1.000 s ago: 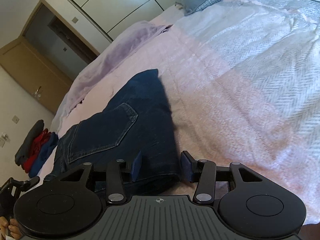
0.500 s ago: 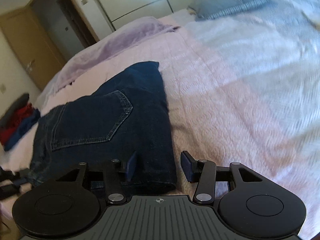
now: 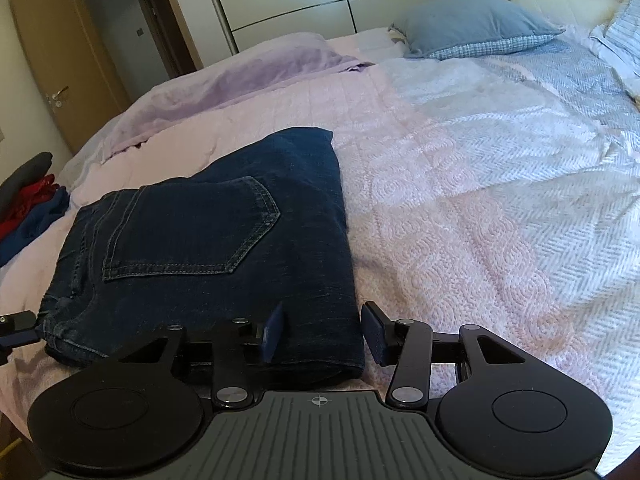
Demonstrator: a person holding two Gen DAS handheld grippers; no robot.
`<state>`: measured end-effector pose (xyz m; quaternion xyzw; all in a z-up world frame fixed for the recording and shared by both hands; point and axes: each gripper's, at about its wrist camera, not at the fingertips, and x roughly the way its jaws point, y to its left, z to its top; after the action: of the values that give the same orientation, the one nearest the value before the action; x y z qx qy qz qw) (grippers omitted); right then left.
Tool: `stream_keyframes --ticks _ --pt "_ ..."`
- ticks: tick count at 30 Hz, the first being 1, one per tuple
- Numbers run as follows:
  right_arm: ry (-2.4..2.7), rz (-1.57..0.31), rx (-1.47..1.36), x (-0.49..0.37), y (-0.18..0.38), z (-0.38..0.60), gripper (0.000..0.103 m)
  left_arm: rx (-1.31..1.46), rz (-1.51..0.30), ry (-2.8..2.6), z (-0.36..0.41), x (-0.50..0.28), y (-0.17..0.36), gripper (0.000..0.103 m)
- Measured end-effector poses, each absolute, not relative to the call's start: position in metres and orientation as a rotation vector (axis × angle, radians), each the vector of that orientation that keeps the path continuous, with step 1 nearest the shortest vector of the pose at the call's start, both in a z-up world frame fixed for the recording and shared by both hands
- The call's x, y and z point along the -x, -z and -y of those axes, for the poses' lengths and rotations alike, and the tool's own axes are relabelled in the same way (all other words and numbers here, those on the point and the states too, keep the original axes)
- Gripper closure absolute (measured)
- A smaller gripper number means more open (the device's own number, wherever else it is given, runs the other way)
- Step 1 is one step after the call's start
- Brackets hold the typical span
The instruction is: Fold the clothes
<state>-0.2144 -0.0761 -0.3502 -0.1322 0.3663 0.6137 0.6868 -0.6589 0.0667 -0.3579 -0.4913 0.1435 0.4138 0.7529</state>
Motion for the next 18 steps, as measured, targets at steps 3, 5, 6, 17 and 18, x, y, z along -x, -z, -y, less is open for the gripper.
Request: stream_keyframes --ticks 3,5,6,17,18 --pt "-1.387 -0.784 0.282 0.213 0.337 0.076 0.056 0.980 -0.313 -0.970 -0.064 0.663 0.333 0.092" --pt "-1.423 -0.723 0.269 0.214 0.323 0.071 0.056 0.920 -0.298 -0.957 -0.068 0.653 0.314 0.092" --pt "-1.443 -0.703 0.265 0.216 0.318 0.065 0.056 0.887 -0.302 -0.943 -0.072 0.644 0.305 0.092" --pt "-1.514 -0.602 0.375 0.248 0.332 -0.029 0.057 0.569 -0.598 -0.958 -0.119 0.515 0.338 0.095" --pt "-1.496 -0.610 0.398 0.246 0.341 -0.038 0.057 0.554 -0.601 -0.960 -0.119 0.516 0.351 0.095"
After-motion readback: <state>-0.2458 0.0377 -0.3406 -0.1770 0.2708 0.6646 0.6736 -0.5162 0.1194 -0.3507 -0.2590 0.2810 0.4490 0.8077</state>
